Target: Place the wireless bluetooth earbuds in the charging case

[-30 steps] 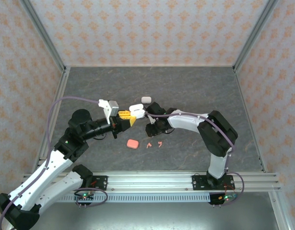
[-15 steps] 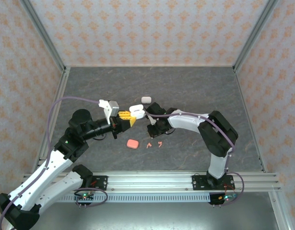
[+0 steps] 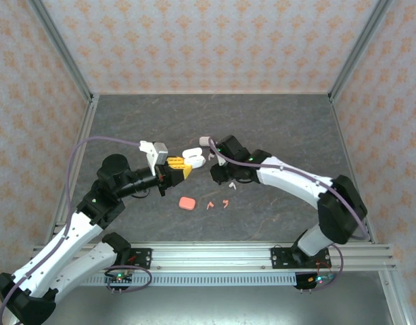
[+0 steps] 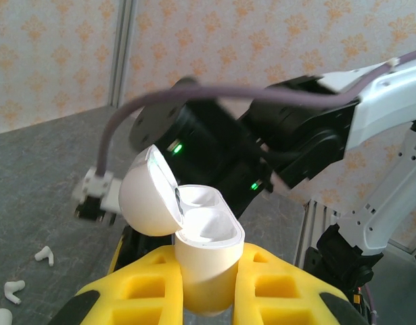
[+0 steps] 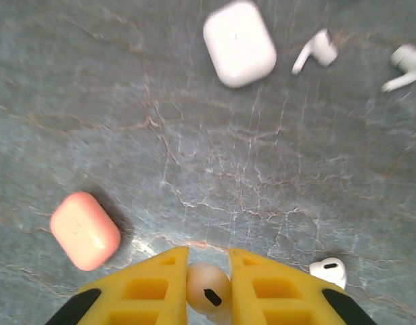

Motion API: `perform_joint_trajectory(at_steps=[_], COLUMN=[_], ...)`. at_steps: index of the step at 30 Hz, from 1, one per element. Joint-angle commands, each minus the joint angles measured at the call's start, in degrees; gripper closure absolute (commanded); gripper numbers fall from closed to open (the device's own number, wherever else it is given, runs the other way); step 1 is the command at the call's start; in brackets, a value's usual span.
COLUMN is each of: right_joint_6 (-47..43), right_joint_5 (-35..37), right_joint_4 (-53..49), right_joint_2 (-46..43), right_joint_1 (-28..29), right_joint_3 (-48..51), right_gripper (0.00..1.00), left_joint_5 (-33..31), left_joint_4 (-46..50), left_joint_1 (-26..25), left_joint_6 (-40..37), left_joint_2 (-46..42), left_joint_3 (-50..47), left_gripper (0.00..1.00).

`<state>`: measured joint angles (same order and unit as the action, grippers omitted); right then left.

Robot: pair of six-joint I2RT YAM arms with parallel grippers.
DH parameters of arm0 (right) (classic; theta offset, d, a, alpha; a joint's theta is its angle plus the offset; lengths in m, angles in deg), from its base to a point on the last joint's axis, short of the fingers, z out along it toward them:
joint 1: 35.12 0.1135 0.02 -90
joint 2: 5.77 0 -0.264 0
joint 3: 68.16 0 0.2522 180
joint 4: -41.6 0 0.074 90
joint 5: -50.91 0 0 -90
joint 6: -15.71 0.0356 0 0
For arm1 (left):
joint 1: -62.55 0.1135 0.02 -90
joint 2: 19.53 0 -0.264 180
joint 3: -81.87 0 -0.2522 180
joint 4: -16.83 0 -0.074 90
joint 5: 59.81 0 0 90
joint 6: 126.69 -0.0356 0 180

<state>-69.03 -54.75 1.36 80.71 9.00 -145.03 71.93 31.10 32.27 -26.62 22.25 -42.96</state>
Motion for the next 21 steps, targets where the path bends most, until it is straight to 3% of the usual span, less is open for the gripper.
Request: perform_joint_trajectory(at_steps=[1, 6, 12, 21], right_joint_6=[1.2, 1.8, 2.8, -0.7], right_joint_5=[3.2, 3.6, 0.3, 0.4], right_joint_4=[0.3, 1.3, 9.7, 20.6], right_joint_2=[-4.9, -11.4, -19.7, -25.7], right_joint_1=[0.3, 0.3, 0.7, 6.0], right_joint_3=[-1.2, -3.2, -1.0, 3.3], right_gripper=[0.82, 0.82, 0.82, 0.82], left_joint_5=[1.6, 1.7, 1.5, 2.2], left_joint_4=[-3.9, -5.4, -7.9, -11.0], left_joint_1=[-0.4, -0.5, -0.4, -1.0], left_joint_6=[0.5, 1.1, 1.7, 3.0], left_joint_2=[0.2, 1.4, 3.0, 5.6], left_joint_3=[-1.0, -2.1, -3.7, -3.9], left_gripper=[1.0, 1.0, 1.0, 1.0])
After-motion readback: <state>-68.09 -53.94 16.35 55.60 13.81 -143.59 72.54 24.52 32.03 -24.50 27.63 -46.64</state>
